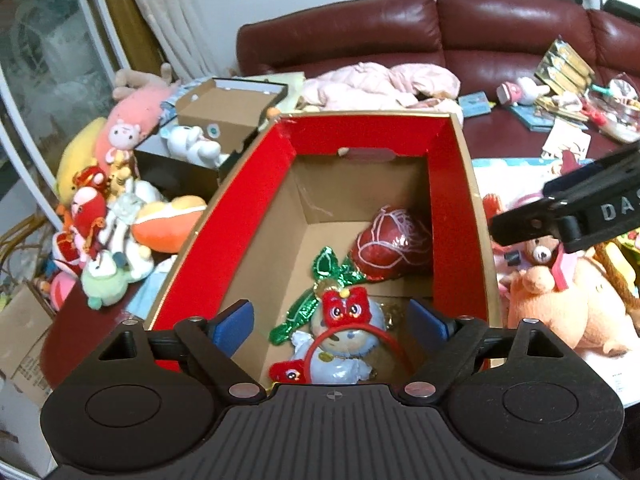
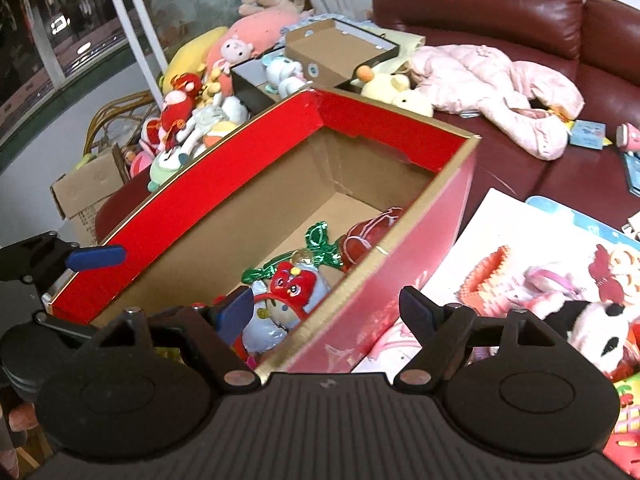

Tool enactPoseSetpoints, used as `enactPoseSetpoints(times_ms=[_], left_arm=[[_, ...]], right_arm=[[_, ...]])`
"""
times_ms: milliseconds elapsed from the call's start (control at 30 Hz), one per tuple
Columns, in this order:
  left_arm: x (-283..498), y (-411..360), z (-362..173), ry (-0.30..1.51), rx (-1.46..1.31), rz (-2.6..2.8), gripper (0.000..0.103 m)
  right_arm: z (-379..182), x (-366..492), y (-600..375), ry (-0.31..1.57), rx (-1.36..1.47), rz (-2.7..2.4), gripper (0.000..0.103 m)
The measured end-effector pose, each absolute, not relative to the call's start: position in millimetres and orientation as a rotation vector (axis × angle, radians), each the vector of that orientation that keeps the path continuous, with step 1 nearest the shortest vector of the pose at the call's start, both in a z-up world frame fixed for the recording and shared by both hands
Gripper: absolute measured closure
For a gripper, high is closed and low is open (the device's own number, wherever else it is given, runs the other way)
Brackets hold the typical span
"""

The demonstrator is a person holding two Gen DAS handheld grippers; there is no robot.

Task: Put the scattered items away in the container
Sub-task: 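Move both grippers back to the toy pile, then lower both grippers toward the orange toy water gun beside the plush bear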

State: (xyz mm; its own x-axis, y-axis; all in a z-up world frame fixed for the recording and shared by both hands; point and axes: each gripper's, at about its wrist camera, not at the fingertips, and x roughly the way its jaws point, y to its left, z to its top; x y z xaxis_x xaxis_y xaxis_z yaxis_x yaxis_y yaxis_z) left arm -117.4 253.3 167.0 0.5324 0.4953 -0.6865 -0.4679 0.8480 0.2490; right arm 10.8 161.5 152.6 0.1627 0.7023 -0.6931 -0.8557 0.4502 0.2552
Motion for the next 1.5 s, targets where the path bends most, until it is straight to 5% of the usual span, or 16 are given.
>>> enactPoseSetpoints(times_ms=[800,1500], left_arm=[[-64,111,177,0.761,0.250,0.341,0.009],[-59,80,24,1.068,0.187,0.194,0.009]], right_arm=[[115,71,-2,0.910,0.018,0.823,0.018],[22,57,-52,1.131,0.076,0.697,0.018]])
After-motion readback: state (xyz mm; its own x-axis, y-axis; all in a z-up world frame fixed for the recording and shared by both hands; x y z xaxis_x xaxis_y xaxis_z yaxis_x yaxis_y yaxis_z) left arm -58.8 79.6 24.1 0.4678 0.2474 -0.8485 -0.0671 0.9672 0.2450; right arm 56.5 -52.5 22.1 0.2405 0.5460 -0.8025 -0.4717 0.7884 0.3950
